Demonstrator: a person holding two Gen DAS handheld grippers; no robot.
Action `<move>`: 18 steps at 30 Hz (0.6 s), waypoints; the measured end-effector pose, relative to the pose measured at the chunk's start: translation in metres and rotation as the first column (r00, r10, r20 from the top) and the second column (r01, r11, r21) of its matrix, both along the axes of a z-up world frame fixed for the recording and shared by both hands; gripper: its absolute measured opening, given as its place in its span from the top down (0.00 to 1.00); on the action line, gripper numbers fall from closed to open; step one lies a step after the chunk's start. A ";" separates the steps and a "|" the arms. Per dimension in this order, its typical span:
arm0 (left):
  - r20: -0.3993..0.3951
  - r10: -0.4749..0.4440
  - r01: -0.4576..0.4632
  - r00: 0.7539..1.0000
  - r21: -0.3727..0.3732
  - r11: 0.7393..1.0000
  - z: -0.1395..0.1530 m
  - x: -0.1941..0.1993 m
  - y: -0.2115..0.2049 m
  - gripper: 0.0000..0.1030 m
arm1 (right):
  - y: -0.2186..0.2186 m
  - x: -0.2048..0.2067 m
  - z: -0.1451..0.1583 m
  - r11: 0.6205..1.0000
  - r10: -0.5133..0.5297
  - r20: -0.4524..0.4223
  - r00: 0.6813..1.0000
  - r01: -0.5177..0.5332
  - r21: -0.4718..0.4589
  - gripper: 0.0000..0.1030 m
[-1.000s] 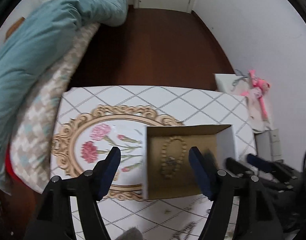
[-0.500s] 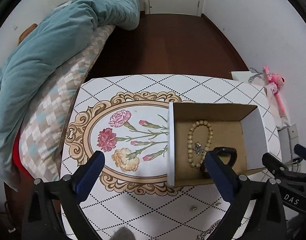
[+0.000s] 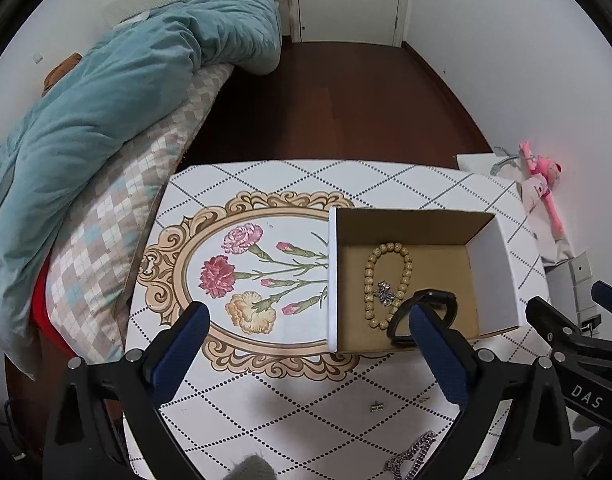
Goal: Organize jewelry
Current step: 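Carry the bracelet and watch band into the white box and open both tools, then grasp the heart-shaped chain with the left tool while the right tool grasps a black ring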
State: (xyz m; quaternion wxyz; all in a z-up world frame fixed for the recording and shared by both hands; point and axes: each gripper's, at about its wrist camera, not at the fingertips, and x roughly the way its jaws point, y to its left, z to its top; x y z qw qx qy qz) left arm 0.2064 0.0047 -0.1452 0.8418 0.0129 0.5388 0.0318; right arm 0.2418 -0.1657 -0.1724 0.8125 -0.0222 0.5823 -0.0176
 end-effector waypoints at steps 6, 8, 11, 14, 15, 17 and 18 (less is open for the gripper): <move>0.047 0.004 -0.004 0.999 -0.011 1.000 0.025 -0.014 0.001 0.01 | -0.001 -0.016 0.031 1.000 -0.006 0.062 0.998 0.006 0.001 0.01; 0.067 0.005 -0.004 0.998 -0.014 1.000 0.036 -0.021 0.001 0.01 | -0.001 -0.024 0.044 1.000 -0.007 0.085 0.996 0.007 0.001 0.01; 0.091 0.004 -0.003 0.996 -0.017 1.000 0.049 -0.032 -0.001 0.01 | 0.000 -0.035 0.063 1.000 -0.010 0.119 0.993 0.010 0.003 0.01; 0.109 0.001 0.001 0.994 -0.026 1.000 0.060 -0.042 -0.003 0.01 | -0.001 -0.044 0.081 1.000 -0.010 0.148 0.989 0.010 0.003 0.01; 0.116 0.000 0.003 0.993 -0.027 1.000 0.064 -0.045 -0.004 0.01 | -0.001 -0.048 0.086 1.000 -0.010 0.156 0.988 0.009 0.005 0.01; 0.127 -0.002 0.006 0.992 -0.026 1.000 0.071 -0.052 -0.006 0.01 | -0.003 -0.055 0.095 1.000 -0.013 0.172 0.985 0.011 0.012 0.01; 0.133 -0.004 0.008 0.991 -0.027 1.000 0.075 -0.055 -0.006 0.01 | -0.004 -0.059 0.101 1.000 -0.015 0.182 0.983 0.013 0.013 0.01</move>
